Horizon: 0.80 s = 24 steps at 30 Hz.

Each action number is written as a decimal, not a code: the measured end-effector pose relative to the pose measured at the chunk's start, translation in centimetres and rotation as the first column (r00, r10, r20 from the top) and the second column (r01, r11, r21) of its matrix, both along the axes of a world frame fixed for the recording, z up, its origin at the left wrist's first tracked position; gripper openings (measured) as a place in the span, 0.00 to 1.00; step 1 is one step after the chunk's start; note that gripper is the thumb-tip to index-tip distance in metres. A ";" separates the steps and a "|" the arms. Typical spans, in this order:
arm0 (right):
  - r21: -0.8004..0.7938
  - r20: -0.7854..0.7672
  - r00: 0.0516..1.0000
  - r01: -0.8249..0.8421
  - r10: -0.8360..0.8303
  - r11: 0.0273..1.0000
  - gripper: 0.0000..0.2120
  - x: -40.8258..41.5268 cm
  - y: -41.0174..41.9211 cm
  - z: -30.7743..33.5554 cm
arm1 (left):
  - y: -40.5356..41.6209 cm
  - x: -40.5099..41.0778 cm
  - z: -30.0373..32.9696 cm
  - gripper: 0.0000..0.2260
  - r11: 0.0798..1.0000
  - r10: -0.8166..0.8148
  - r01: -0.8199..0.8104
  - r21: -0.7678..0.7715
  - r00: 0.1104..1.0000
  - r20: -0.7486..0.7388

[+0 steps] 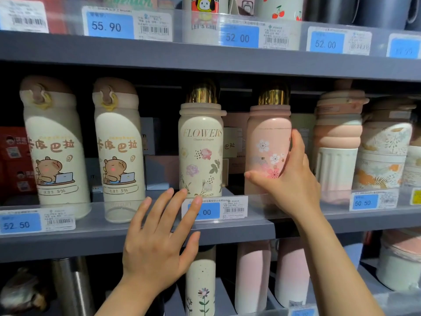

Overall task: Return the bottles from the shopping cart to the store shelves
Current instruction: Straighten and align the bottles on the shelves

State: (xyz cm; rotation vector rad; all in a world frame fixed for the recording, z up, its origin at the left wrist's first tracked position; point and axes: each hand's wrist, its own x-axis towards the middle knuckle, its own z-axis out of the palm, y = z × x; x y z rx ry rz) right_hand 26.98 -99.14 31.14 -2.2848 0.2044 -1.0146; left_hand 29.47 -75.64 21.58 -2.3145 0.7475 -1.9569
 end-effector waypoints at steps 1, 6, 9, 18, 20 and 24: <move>-0.001 0.017 1.000 -0.003 0.003 1.000 0.55 0.0 0.0 -0.1 | 0.0 0.0 0.0 0.21 1.000 -0.008 0.008 0.003 1.000 0.002; 0.013 0.030 0.999 0.010 -0.011 1.000 0.53 0.0 0.1 -0.3 | 0.0 0.1 0.0 0.21 0.999 -0.034 0.034 0.011 0.999 0.009; 0.029 0.045 0.998 0.035 -0.036 0.999 0.53 0.0 0.5 -0.2 | 0.0 0.2 -0.2 0.22 0.999 -0.041 0.041 -0.007 0.999 0.009; -0.038 0.077 0.992 0.098 -0.095 0.994 0.54 0.3 0.9 -0.4 | -0.9 -0.1 -0.1 0.20 0.986 -0.094 0.089 -0.137 0.995 -0.031; -0.045 0.083 0.993 0.094 -0.090 0.995 0.54 0.3 0.8 -0.6 | -1.6 -0.6 -0.3 0.20 0.977 -0.096 0.079 -0.197 0.992 -0.081; -0.094 0.087 0.996 0.038 -0.030 0.995 0.57 0.3 0.1 -0.7 | -3.4 -1.6 -0.3 0.21 0.946 -0.091 0.033 -0.321 0.982 -0.166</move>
